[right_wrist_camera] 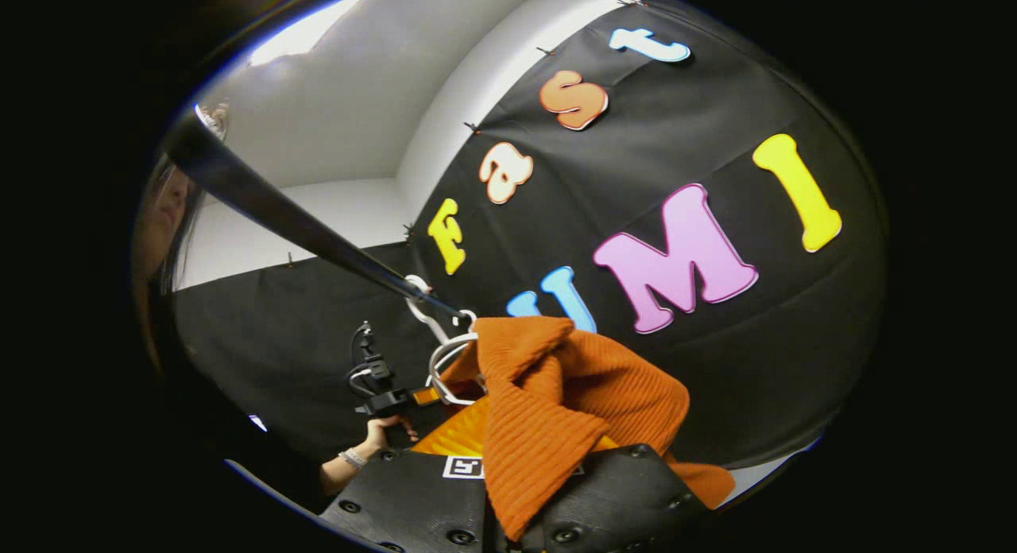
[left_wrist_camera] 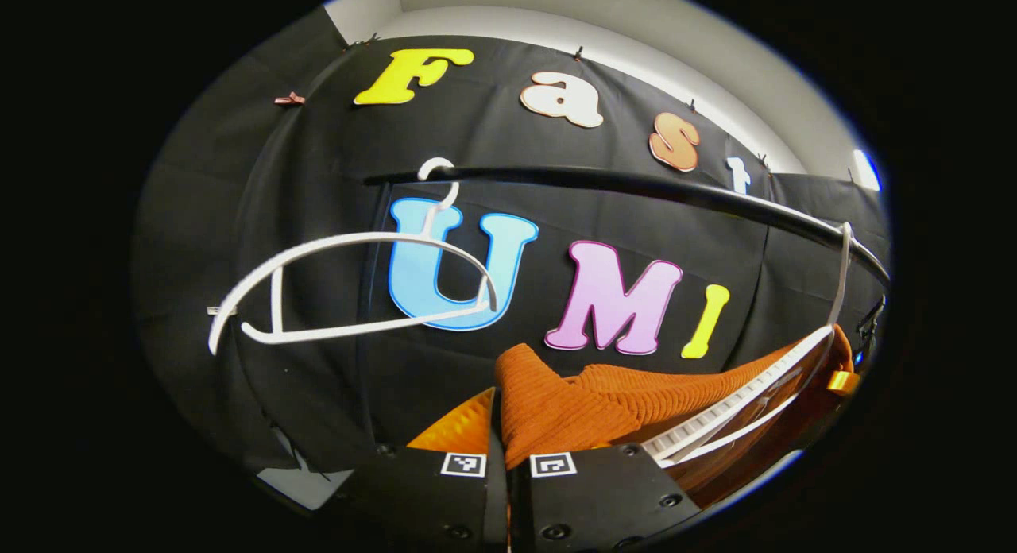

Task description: Grasp the clothes on the hanger with both hands and then place them into the laundry hamper below.

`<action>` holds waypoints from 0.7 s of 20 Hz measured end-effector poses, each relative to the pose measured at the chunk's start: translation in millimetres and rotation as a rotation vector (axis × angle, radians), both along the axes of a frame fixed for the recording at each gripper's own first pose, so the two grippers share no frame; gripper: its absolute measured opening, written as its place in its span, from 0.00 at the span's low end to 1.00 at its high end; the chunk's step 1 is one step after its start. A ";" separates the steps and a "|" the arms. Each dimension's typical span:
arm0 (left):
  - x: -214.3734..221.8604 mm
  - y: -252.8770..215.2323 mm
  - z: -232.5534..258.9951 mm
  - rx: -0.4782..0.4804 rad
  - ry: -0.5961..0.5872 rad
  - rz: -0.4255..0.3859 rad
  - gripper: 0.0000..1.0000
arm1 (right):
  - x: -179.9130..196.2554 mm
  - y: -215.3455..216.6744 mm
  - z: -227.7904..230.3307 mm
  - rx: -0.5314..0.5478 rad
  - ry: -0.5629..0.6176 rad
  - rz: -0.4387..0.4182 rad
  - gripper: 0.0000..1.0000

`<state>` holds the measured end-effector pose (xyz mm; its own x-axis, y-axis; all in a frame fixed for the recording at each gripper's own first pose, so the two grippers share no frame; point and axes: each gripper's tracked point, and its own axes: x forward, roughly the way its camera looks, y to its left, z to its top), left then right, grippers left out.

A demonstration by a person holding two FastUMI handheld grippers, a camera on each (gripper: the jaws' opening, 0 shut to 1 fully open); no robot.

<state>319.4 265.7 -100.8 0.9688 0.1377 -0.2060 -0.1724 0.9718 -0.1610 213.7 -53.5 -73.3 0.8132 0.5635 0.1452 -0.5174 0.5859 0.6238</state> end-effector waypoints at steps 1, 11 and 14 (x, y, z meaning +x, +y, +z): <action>-2.6 0.7 2.0 -0.001 -0.008 0.005 0.06 | 7.4 -8.8 7.1 0.036 -0.015 -0.020 0.05; -17.4 -64.6 -41.8 0.007 0.076 -0.205 0.06 | 86.6 -99.8 41.1 0.300 -0.084 -0.223 0.05; -21.4 -86.8 -63.3 0.022 0.104 -0.298 0.07 | 85.8 -118.6 34.6 0.334 -0.062 -0.272 0.05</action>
